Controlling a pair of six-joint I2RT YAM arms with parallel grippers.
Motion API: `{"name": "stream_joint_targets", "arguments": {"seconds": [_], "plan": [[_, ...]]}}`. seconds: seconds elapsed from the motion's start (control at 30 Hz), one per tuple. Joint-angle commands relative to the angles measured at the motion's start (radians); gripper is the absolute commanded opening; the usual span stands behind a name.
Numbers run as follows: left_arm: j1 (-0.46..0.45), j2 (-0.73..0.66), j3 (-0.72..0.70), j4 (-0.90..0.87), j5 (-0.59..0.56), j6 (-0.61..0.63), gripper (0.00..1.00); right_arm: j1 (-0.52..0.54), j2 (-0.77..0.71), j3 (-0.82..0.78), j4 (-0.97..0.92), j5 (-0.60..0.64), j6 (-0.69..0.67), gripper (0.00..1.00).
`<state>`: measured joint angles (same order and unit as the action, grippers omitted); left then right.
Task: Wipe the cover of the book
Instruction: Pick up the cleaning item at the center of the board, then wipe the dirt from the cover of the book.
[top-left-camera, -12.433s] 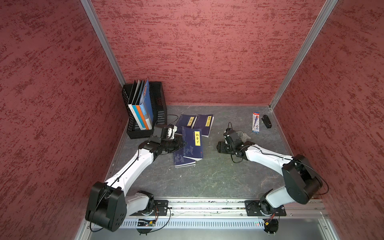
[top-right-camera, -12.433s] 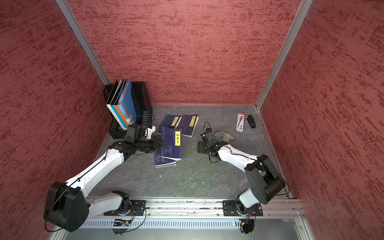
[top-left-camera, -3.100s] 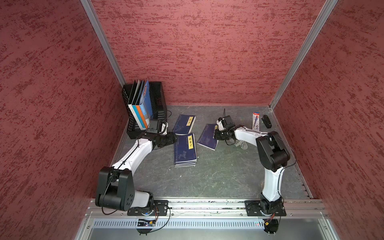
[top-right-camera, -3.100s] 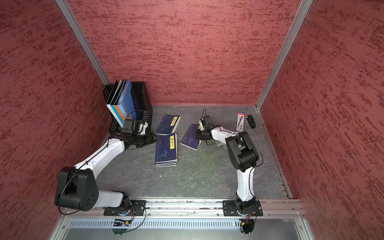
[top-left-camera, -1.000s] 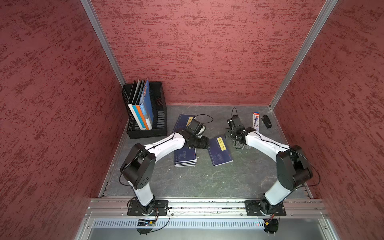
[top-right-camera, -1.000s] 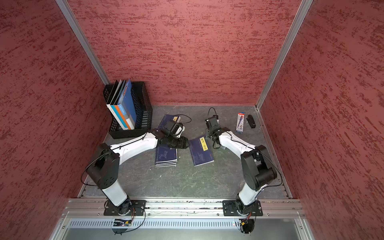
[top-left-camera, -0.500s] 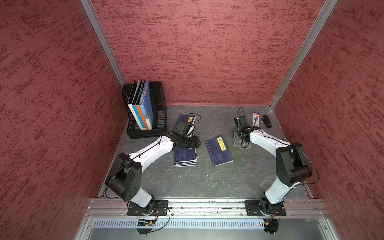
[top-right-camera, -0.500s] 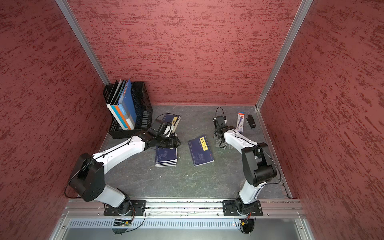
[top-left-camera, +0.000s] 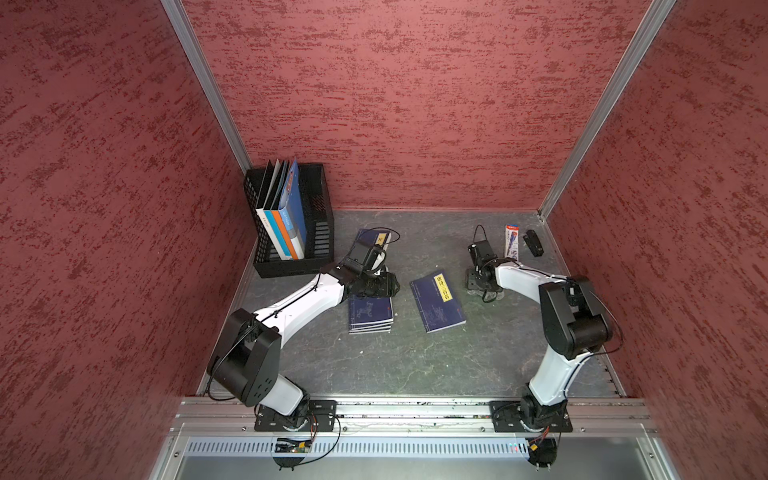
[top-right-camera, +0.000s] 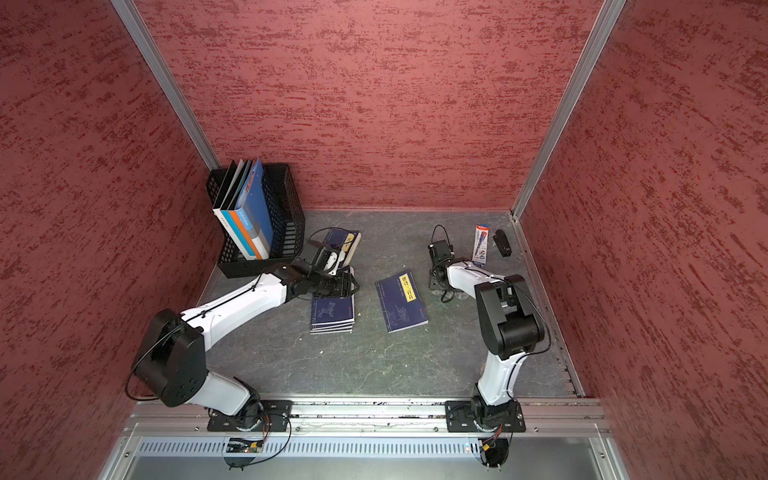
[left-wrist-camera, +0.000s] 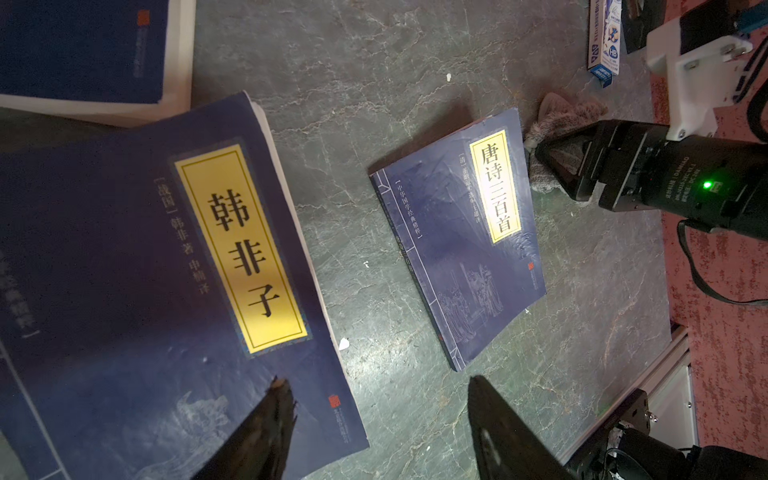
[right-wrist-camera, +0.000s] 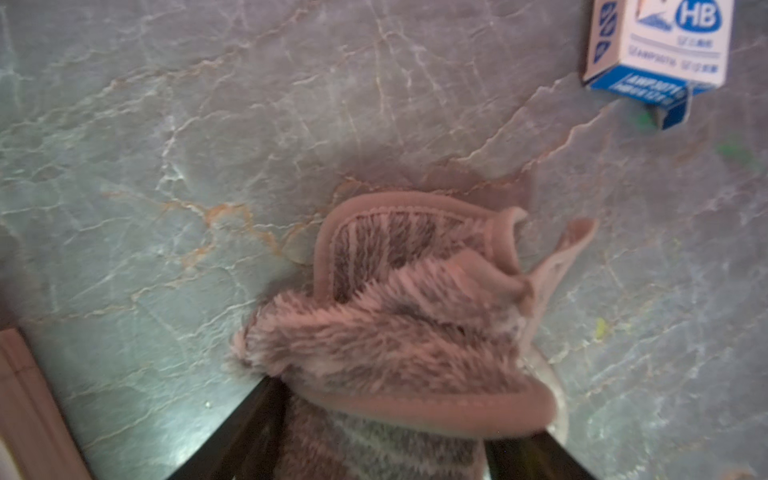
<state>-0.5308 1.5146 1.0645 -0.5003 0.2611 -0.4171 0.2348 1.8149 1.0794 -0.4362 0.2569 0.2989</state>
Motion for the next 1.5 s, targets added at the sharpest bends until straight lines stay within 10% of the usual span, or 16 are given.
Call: {"name": "stream_joint_targets", "arguments": {"seconds": [0.0,0.23,0.43,0.63,1.07,1.47], "plan": [[0.008,-0.031,-0.013,0.005,0.004,0.011,0.68,-0.023,0.025,-0.013,0.01,-0.034,0.006,0.73],[0.012,-0.036,-0.015,0.005,0.005,0.009,0.68,-0.052,0.044,-0.019,0.013,-0.092,0.0,0.68],[0.011,-0.043,-0.022,0.007,0.004,0.007,0.68,-0.06,0.041,-0.035,0.025,-0.125,-0.006,0.27],[0.018,-0.055,-0.033,0.004,0.003,0.01,0.68,-0.061,-0.007,-0.054,0.042,-0.135,-0.007,0.13],[0.075,-0.104,-0.044,-0.017,0.026,0.025,0.68,0.095,-0.295,0.041,-0.062,-0.254,-0.005,0.11],[0.104,-0.14,-0.047,-0.032,0.044,0.03,0.69,0.273,-0.193,0.007,0.083,-0.362,0.044,0.12]]}}
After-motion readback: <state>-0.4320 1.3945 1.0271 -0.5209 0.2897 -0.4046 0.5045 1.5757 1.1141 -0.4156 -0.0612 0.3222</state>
